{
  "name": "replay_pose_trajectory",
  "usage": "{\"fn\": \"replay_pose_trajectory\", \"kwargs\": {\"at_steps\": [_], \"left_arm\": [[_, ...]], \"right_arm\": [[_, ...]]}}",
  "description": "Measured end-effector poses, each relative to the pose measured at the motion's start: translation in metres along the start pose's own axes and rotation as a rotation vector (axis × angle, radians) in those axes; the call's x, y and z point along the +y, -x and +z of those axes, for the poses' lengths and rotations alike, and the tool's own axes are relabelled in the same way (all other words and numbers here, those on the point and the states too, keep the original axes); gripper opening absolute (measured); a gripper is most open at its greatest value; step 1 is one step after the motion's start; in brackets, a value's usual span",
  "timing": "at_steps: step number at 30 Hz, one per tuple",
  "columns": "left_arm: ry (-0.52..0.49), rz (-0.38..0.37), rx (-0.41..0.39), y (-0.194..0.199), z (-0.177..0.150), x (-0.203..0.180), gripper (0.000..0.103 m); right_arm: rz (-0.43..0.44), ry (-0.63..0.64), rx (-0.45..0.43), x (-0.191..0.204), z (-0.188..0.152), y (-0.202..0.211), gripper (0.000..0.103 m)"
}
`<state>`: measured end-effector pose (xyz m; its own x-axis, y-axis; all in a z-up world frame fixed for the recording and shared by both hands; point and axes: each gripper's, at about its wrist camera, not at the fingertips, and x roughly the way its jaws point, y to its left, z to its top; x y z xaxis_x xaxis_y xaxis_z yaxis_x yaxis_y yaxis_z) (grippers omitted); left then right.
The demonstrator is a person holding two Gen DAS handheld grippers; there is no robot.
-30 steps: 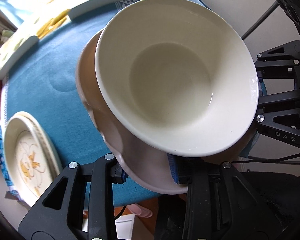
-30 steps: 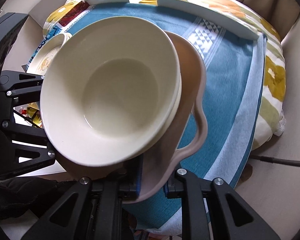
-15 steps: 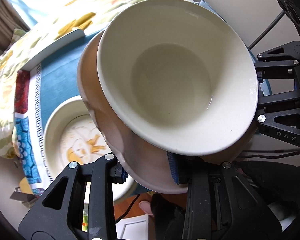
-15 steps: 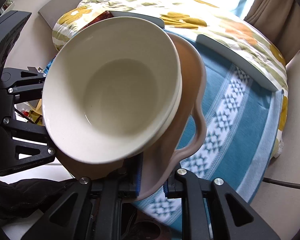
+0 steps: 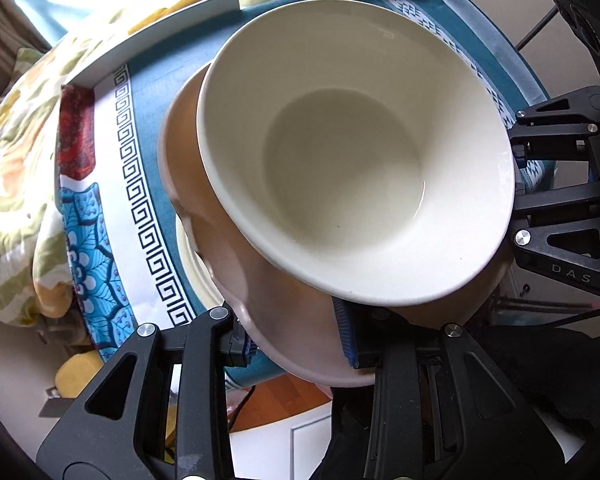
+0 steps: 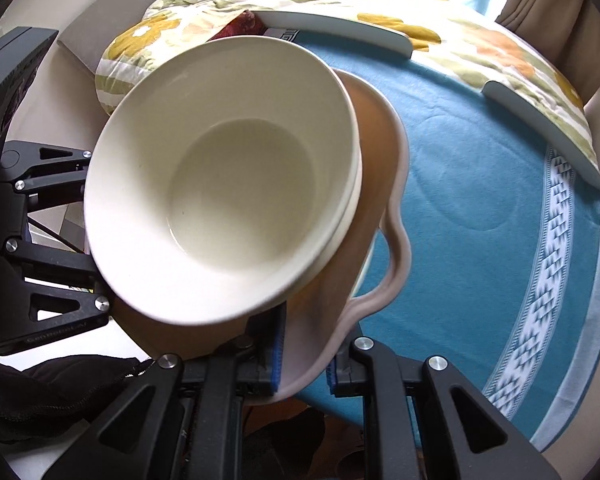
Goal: Organize plates and bowls
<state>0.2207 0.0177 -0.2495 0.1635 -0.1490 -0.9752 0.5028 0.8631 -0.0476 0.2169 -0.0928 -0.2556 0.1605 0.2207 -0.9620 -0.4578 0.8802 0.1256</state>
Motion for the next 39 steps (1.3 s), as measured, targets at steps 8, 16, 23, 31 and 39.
{"fn": "replay_pose_trajectory", "kwargs": {"at_steps": [8,16,23,31,39], "left_arm": [[0.021,-0.057,0.037,-0.023,-0.008,0.018,0.028],[0.049,-0.024,0.014,-0.022,-0.011,0.022,0.028],[0.082,-0.001,0.018,-0.020,-0.017,0.023,0.028],[0.106,0.017,0.043,-0.017,-0.009,0.022,0.029],[0.094,0.057,0.049,-0.004,-0.010,0.018,0.046]], "right_arm": [[0.000,-0.067,0.050,0.004,0.001,-0.019,0.015],[0.002,-0.090,0.041,0.003,0.002,-0.020,0.015],[0.001,-0.106,0.056,0.000,0.002,-0.020,0.016],[-0.021,-0.118,0.082,0.005,0.007,-0.017,0.022],[-0.013,-0.108,0.087,0.011,0.005,-0.006,0.043]]}}
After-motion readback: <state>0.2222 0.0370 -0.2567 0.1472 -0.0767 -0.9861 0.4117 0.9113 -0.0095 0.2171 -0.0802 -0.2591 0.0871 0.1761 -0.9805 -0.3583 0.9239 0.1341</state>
